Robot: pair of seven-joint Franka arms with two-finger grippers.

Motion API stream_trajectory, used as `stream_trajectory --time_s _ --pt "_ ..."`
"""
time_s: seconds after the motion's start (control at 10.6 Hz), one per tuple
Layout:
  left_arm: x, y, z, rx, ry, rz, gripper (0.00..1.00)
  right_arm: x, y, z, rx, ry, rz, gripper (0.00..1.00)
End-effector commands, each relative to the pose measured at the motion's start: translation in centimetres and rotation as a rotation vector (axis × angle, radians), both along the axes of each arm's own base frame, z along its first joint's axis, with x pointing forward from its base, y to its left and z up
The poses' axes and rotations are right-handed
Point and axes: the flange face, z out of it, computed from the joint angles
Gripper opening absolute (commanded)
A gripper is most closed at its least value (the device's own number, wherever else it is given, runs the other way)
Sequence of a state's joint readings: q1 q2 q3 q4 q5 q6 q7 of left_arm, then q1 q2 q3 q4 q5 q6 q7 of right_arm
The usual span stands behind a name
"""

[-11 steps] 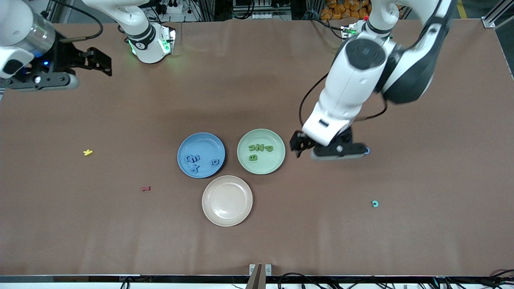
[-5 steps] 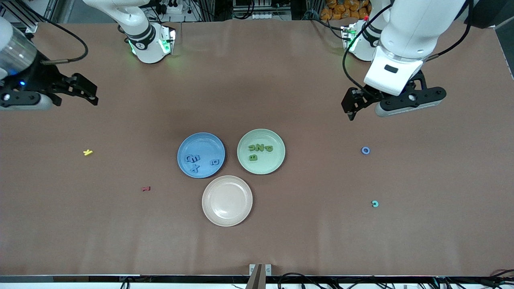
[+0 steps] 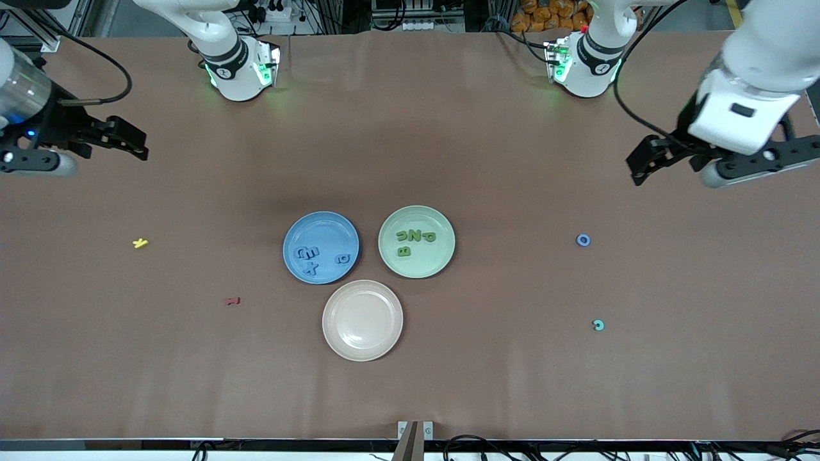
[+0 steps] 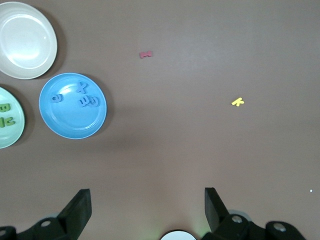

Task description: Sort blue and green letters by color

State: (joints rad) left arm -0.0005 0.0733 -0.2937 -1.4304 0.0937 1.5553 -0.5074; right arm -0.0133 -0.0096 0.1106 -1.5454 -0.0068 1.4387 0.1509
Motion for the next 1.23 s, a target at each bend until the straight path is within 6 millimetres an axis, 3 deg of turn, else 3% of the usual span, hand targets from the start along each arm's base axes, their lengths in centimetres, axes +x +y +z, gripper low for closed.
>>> stream_trajectory --time_s 0.0,0.47,0.66,0.94,1.13 --pt "-0.6 5.1 1.0 -0.058 0.021 0.037 1.00 -0.7 -1.8 -0.1 -0.012 -0.024 0.010 1.00" --pt "-0.8 10.4 1.4 -0.092 0.046 0.076 1.00 -1.1 -2.6 -1.0 -0.006 -0.050 0.010 1.00" --pt "-0.3 10.6 0.4 -0.084 0.066 -0.006 1.00 -0.8 -3.1 -0.4 -0.005 -0.087 0.001 1.00" --pt "-0.7 10.9 0.8 -0.078 0.078 -0.027 1.00 -0.9 -2.6 0.9 0.010 -0.128 -0.008 1.00" --pt "-0.7 10.7 0.8 -0.076 0.077 -0.029 1.00 -1.0 -3.9 1.2 0.069 -0.110 -0.050 1.00"
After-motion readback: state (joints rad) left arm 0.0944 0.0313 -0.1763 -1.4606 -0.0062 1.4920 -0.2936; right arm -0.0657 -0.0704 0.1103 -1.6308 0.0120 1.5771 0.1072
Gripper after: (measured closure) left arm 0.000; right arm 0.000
